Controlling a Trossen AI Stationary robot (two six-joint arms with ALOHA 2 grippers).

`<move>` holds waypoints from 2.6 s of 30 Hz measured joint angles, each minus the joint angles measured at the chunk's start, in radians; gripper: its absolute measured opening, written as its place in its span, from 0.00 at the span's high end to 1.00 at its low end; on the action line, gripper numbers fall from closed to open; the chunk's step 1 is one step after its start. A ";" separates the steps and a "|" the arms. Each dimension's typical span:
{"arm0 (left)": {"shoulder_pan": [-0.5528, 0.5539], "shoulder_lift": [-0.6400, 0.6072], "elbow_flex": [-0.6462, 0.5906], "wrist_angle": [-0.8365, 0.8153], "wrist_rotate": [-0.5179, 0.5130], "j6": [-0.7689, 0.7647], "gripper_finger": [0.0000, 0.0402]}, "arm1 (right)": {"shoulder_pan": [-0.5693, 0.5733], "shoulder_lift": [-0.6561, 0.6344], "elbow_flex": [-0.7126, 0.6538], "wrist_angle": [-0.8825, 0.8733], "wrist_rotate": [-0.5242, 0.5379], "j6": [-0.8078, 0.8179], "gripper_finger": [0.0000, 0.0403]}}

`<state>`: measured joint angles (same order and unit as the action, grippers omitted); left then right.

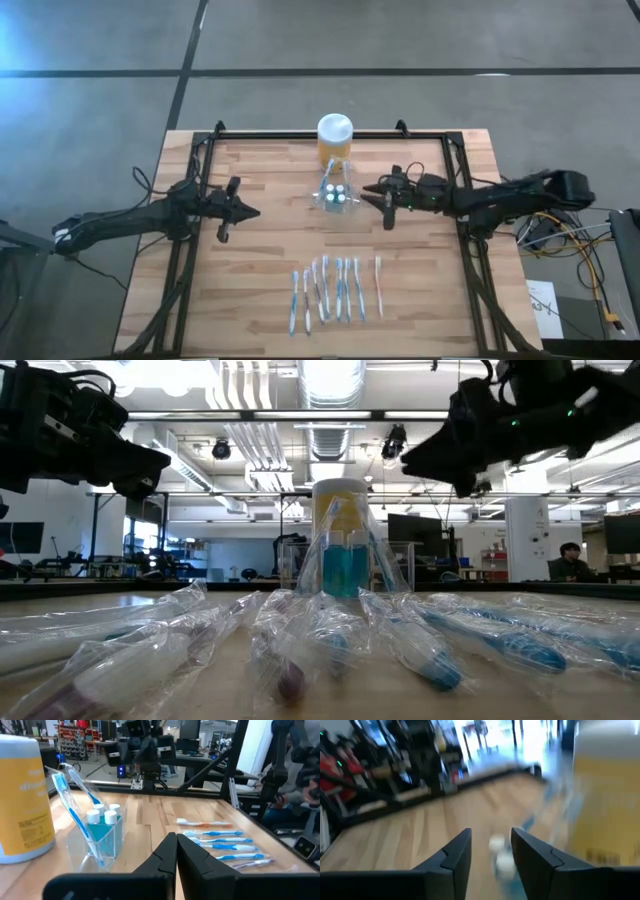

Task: Pick & Place toothbrushing station
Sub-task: Put the orange toothbrush into the transparent organizer

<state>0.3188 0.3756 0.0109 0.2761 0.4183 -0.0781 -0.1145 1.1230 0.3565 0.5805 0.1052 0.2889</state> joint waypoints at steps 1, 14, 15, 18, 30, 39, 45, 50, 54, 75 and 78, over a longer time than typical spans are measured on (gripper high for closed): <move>0.000 0.000 0.000 0.000 0.000 -0.005 0.98 | 0.024 -0.032 0.020 -0.107 0.029 0.030 0.71; 0.000 0.001 0.000 -0.002 0.000 0.016 0.99 | 0.405 -0.122 0.154 -0.828 0.205 0.641 0.96; 0.000 0.001 0.000 -0.002 0.000 0.015 0.99 | 0.432 -0.104 0.164 -0.857 0.208 0.700 0.97; 0.000 0.001 0.000 0.001 0.000 0.014 0.98 | 0.509 -0.033 0.203 -0.920 0.208 0.842 0.98; 0.000 0.001 0.000 0.002 0.000 0.014 0.98 | 0.560 0.311 0.393 -0.992 0.023 0.955 0.89; 0.000 0.001 0.000 0.000 0.000 -0.016 0.96 | 0.531 0.515 0.476 -1.004 -0.068 1.012 0.56; 0.000 0.001 0.000 -0.003 0.001 -0.016 0.96 | 0.524 0.593 0.534 -1.054 -0.095 1.013 0.42; 0.000 0.001 0.000 -0.027 0.003 -0.021 0.97 | 0.502 0.634 0.576 -1.167 -0.091 0.995 0.40; 0.000 0.001 0.000 -0.029 0.003 -0.026 0.98 | 0.493 0.669 0.589 -1.194 -0.091 0.944 0.45; 0.000 0.001 0.000 -0.032 0.003 -0.044 0.97 | 0.492 0.661 0.628 -1.230 -0.032 0.725 0.96; 0.000 0.001 0.000 -0.032 0.003 -0.044 0.97 | 0.496 0.623 0.629 -1.192 0.045 0.686 0.97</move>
<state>0.3188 0.3763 0.0109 0.2443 0.4217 -0.1219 0.3816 1.7459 0.9855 -0.6116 0.1504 0.9752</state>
